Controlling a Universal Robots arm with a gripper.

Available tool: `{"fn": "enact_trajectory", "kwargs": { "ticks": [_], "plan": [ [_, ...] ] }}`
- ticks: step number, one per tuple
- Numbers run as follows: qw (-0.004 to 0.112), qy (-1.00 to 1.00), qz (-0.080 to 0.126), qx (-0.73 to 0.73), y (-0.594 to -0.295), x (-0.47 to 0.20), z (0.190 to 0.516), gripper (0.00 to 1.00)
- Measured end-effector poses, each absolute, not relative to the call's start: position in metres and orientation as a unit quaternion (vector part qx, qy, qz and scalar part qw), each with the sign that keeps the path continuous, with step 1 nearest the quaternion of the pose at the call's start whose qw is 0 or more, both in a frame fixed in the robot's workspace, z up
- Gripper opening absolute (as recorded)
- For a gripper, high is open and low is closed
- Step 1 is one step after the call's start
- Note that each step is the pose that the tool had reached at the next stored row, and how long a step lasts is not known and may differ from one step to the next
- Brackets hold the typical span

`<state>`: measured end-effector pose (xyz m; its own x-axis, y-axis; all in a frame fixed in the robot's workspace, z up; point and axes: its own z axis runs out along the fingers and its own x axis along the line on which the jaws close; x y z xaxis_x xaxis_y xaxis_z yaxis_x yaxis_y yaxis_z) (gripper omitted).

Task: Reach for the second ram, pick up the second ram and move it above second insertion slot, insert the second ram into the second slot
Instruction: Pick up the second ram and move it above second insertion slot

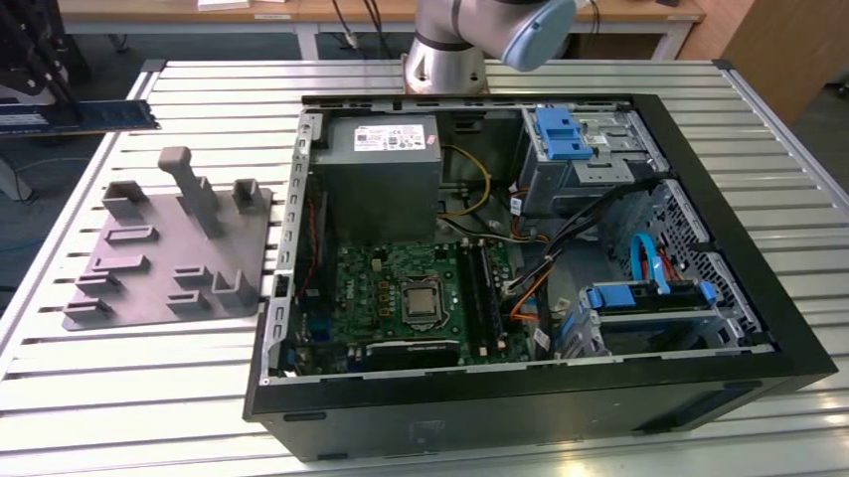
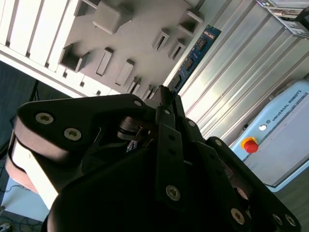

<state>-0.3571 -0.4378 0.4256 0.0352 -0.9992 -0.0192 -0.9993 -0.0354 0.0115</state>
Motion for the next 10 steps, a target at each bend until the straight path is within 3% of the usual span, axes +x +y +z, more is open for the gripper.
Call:
{"fn": "enact_trajectory", "kwargs": {
  "ticks": [10],
  "plan": [
    [0.002,0.694,0.011,-0.719,-0.438,-0.329,0.426,0.14]
  ]
}}
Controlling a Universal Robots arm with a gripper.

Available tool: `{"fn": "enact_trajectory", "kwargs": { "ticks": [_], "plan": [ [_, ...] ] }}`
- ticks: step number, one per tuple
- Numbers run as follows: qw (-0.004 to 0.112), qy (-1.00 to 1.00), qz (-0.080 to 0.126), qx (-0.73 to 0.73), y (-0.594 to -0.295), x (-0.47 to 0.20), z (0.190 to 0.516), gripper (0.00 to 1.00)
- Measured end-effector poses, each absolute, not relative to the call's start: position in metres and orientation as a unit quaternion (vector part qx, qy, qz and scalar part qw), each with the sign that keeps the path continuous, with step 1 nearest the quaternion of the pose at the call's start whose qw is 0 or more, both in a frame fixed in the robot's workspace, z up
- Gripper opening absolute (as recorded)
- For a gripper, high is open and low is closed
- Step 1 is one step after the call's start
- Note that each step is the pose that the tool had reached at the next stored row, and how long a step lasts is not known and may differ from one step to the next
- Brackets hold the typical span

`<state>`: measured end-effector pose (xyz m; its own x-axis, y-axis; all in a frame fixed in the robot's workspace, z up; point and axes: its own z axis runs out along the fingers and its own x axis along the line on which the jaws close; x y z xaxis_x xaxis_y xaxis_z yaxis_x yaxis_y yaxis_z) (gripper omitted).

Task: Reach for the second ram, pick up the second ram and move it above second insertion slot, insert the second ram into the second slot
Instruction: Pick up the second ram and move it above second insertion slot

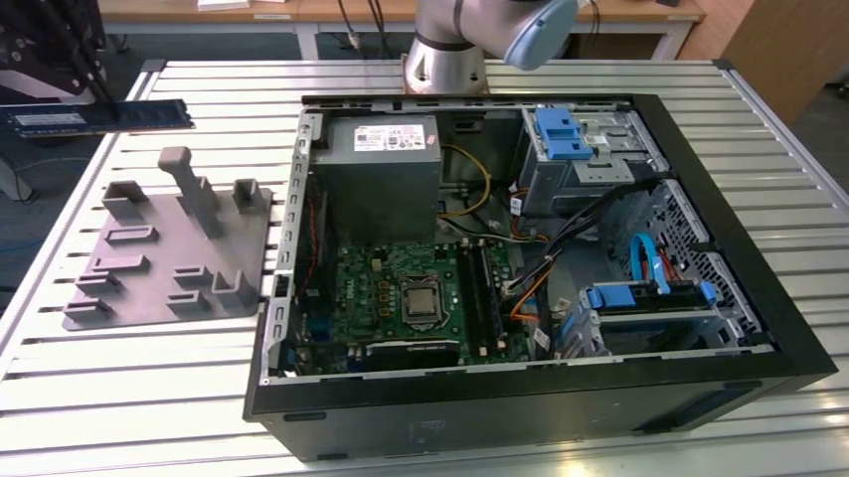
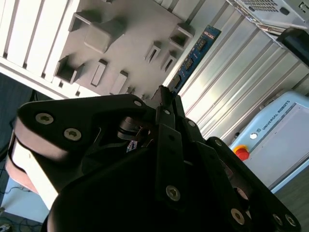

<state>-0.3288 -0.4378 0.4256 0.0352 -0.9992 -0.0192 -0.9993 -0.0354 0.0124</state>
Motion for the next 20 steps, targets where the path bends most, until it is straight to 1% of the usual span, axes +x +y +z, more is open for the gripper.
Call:
{"fn": "enact_trajectory", "kwargs": {
  "ticks": [20],
  "plan": [
    [0.002,0.694,0.012,-0.719,-0.438,-0.271,0.426,0.14]
  ]
}}
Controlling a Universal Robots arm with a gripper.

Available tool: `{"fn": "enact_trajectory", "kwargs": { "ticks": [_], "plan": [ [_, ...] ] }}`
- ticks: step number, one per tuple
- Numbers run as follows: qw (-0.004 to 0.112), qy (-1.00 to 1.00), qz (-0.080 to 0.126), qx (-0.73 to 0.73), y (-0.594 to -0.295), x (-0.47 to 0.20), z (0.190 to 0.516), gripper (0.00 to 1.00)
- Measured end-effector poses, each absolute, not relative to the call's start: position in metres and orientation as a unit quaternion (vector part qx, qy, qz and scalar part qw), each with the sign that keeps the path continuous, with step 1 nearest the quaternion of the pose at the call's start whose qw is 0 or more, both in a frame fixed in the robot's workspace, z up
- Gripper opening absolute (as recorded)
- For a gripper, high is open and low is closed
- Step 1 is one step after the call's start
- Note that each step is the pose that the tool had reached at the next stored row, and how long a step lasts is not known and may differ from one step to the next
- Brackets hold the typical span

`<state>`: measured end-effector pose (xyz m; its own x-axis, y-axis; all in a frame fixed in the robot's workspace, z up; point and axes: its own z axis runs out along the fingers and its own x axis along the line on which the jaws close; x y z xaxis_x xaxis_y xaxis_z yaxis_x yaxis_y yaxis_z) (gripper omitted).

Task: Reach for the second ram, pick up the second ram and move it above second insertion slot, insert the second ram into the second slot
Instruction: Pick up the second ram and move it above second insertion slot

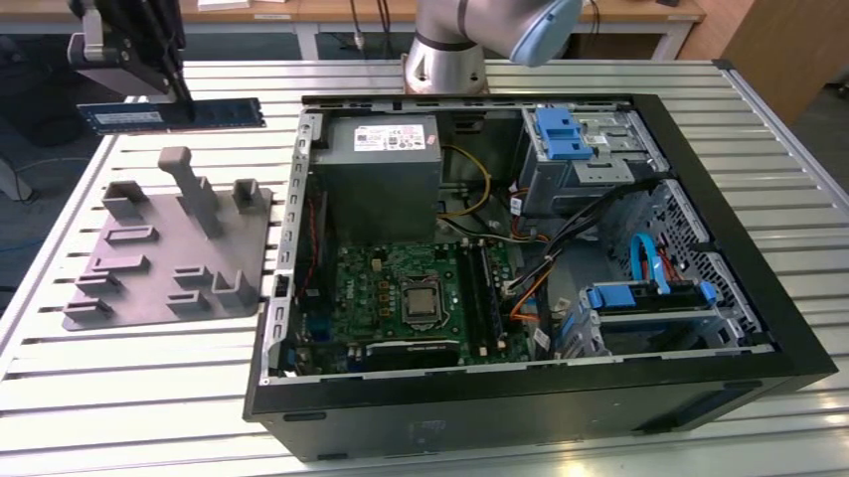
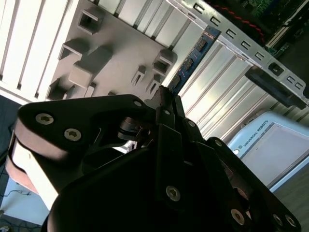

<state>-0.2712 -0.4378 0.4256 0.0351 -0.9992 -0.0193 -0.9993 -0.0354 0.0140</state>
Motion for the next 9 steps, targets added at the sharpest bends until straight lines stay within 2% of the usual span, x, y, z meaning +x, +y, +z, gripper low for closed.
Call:
{"fn": "enact_trajectory", "kwargs": {
  "ticks": [9],
  "plan": [
    [0.001,0.694,0.012,-0.719,-0.438,-0.245,0.426,0.14]
  ]
}}
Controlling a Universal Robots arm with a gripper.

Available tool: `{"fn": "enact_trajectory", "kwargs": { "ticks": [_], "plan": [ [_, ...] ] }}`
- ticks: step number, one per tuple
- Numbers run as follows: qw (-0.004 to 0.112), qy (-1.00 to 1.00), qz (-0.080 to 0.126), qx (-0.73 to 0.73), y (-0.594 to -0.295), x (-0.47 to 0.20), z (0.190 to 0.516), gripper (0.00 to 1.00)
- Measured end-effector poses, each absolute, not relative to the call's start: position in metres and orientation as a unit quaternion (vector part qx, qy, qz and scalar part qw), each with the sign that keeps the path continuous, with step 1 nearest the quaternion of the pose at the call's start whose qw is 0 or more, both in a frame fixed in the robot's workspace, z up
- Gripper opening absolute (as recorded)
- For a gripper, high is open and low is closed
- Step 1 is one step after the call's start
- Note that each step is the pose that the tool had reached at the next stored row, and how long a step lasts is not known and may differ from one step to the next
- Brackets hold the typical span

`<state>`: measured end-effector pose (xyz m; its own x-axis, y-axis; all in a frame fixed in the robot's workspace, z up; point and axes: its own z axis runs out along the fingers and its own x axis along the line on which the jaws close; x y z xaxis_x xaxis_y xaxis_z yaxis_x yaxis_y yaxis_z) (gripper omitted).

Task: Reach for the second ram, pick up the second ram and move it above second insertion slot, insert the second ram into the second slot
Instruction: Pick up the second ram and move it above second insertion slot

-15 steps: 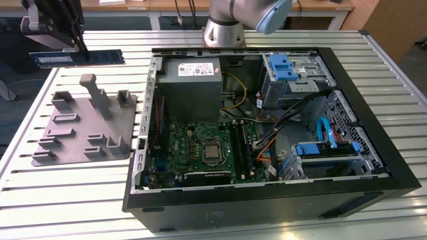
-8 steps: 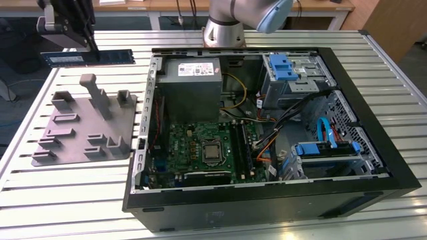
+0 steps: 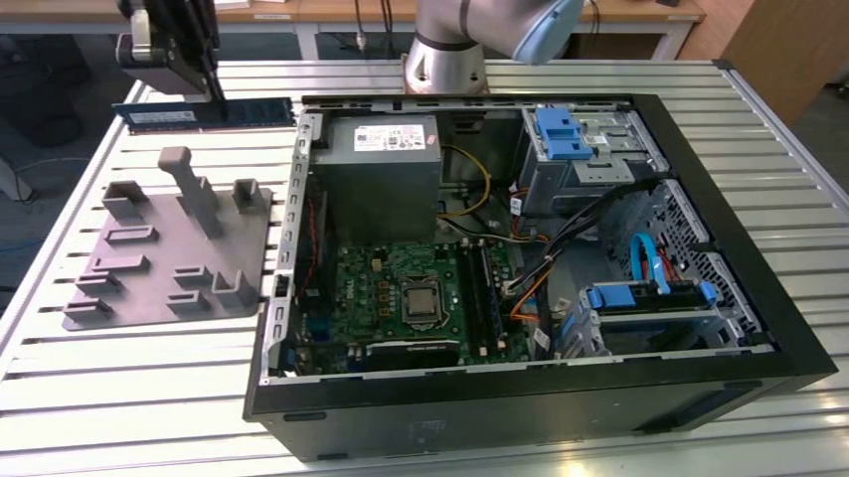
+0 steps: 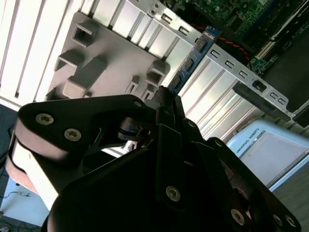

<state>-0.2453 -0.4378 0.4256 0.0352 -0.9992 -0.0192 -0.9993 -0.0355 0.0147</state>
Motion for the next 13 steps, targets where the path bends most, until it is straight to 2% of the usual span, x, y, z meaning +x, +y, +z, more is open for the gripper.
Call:
{"fn": "enact_trajectory", "kwargs": {
  "ticks": [13],
  "plan": [
    [0.001,0.694,0.013,-0.719,-0.438,-0.203,0.425,0.14]
  ]
}}
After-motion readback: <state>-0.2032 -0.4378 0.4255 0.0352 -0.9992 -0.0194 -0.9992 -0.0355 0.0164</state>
